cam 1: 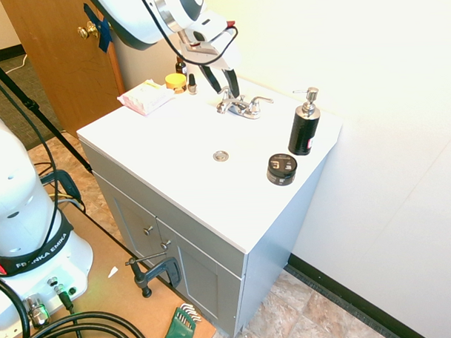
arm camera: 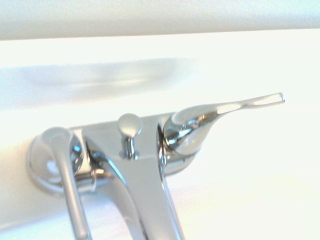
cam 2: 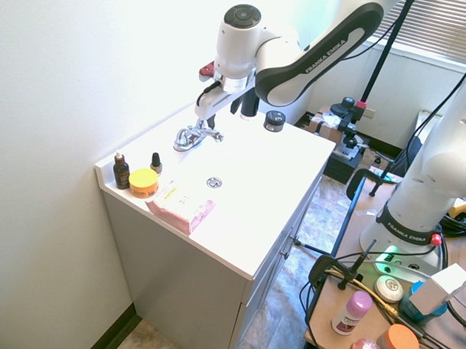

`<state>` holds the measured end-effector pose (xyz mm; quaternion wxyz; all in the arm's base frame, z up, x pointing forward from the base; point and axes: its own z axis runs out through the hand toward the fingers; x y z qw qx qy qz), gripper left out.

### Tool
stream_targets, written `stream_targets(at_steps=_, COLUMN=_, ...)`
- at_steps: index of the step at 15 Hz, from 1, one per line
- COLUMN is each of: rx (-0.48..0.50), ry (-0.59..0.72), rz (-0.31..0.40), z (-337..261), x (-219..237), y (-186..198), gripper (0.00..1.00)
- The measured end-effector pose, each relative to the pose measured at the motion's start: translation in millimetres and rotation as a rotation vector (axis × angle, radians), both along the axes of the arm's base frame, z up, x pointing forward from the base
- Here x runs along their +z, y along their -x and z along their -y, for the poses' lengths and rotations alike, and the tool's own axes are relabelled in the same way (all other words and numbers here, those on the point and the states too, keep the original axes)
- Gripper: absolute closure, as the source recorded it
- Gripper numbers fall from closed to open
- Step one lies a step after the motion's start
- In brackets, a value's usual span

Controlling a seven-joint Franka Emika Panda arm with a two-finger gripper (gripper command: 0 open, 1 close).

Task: Turn off the hot water

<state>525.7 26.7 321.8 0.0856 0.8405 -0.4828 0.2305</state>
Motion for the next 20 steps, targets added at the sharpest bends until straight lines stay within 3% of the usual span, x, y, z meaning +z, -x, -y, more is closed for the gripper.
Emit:
stream_targets(at_steps=5, rx=-0.005, ry=-0.004, rz=0.004, z=-14, x=-20, y=-30, gripper=0.00)
stream_targets(at_steps=9, rx=-0.007, ry=-0.101, rz=-0.028, z=-25, x=-20, y=-37, gripper=0.00)
stream_targets(at_steps=13, rx=0.011, ry=-0.166, rz=-0.001, z=-43, x=-24, y=-54, gripper=0.00)
stream_targets(at_steps=16, rx=0.047, ry=-0.219, rz=-0.077, z=-44, x=-22, y=-51, gripper=0.00)
stream_targets(at_steps=18, rx=0.088, ry=-0.253, rz=-0.181, z=-30, x=-14, y=-27, gripper=0.00)
stream_targets(at_steps=20, rx=0.108, ry=-0.294, rz=-0.235, z=2, x=5, y=0, gripper=0.00)
